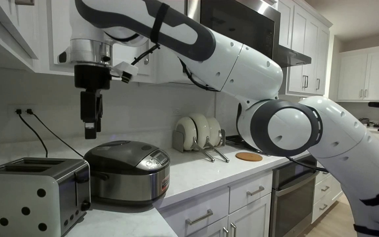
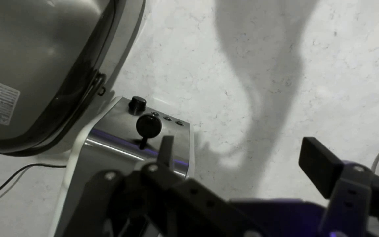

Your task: Close the microwave door, close the rice cooker, push the lever on the toaster downwards

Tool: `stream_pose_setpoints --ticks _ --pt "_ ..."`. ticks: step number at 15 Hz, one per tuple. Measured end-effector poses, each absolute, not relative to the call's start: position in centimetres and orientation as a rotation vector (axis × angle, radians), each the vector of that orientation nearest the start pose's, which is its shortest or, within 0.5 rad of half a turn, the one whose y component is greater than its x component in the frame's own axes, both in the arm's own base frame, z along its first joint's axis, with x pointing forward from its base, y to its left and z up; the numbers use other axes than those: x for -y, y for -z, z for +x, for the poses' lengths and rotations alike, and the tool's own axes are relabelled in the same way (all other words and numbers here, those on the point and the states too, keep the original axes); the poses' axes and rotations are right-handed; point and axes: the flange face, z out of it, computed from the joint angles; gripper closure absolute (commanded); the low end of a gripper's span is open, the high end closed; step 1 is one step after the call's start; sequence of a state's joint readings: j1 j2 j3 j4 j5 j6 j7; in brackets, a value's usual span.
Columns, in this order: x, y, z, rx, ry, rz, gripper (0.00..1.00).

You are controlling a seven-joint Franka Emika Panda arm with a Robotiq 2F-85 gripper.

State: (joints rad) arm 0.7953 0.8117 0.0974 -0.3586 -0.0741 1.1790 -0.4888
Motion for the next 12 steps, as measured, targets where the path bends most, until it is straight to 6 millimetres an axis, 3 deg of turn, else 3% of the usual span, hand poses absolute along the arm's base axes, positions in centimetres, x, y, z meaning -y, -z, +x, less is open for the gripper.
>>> stream_pose_setpoints --ticks 4,8,9,12 --pt "-49.7 -63.2 47.3 1.916 0.047 -2.481 0.66" --pt "-49.8 -63.4 48.1 1.897 0.116 -2.484 0.95" --pt "-50.0 -63.2 48.4 1.890 0.141 -2.485 1.00" --pt "-50.8 -62.5 49.8 1.843 0.249 -2.500 1.00"
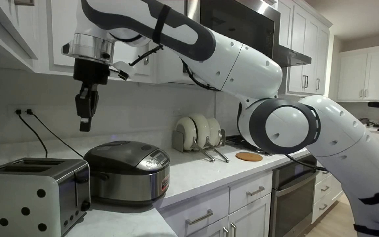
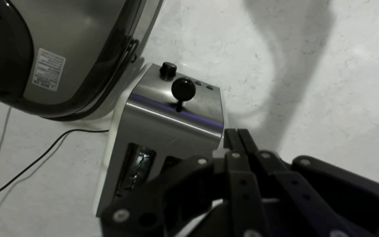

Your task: Close the microwave door, close the rice cooker, push the lever on the toaster downwards

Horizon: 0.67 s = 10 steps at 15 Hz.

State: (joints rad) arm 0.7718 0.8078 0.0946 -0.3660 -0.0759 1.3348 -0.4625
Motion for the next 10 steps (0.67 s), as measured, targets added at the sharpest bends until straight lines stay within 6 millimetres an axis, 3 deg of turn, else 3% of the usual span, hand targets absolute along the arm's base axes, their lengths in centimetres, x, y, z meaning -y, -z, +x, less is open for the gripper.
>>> stream_pose_setpoints --ticks 5,10 --pt "-51.7 -60.2 52.5 1.763 0.383 -2.587 1.00" --pt "-51.1 -58.5 54.2 1.710 0.397 -2.696 1.00"
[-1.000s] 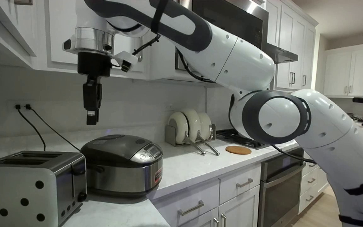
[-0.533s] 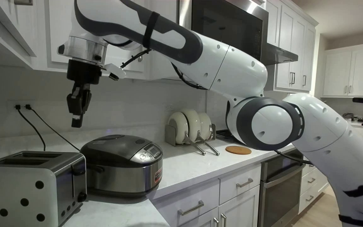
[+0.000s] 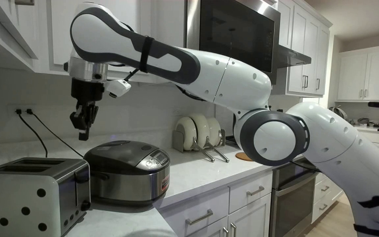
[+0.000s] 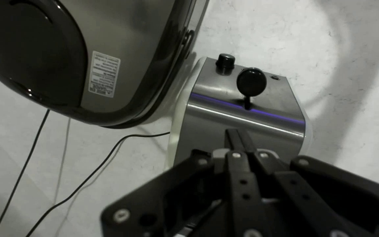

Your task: Close the microwave door, close the rice cooker, push the lever on the toaster downwards

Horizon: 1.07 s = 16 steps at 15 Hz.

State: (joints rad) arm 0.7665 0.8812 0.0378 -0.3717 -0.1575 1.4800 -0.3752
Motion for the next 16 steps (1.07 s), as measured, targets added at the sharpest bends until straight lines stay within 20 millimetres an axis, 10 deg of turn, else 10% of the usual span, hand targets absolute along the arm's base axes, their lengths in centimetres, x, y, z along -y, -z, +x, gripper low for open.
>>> stream_pose_setpoints --ticks 16 --pt "-51.2 -54.9 53.7 1.710 0.152 -2.706 1.00"
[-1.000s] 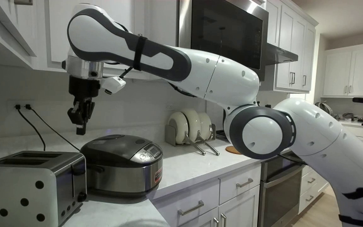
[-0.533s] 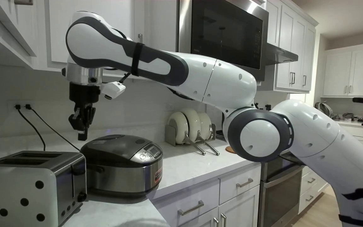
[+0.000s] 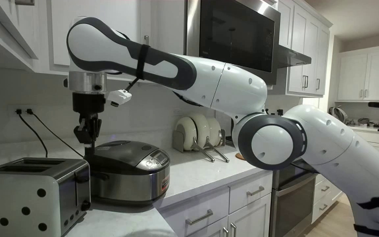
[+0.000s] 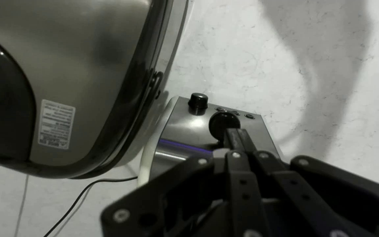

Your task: Close the microwave door, close the rice cooker, push the lever on the toaster downwards

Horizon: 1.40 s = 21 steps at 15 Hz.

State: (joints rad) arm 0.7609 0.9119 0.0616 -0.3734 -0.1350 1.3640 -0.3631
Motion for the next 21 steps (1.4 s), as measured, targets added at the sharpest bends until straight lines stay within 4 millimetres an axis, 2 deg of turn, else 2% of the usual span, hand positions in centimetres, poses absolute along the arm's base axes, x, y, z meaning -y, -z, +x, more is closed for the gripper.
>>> stream_pose_setpoints --ticks 6,15,21 --pt "-52.0 -52.9 53.4 1.667 0.066 -2.651 1.00" --pt "-51.4 -49.8 55.2 1.616 0.001 -2.659 1.00" --pt "-52.1 -47.7 56.0 1.614 0.026 -2.644 1.00"
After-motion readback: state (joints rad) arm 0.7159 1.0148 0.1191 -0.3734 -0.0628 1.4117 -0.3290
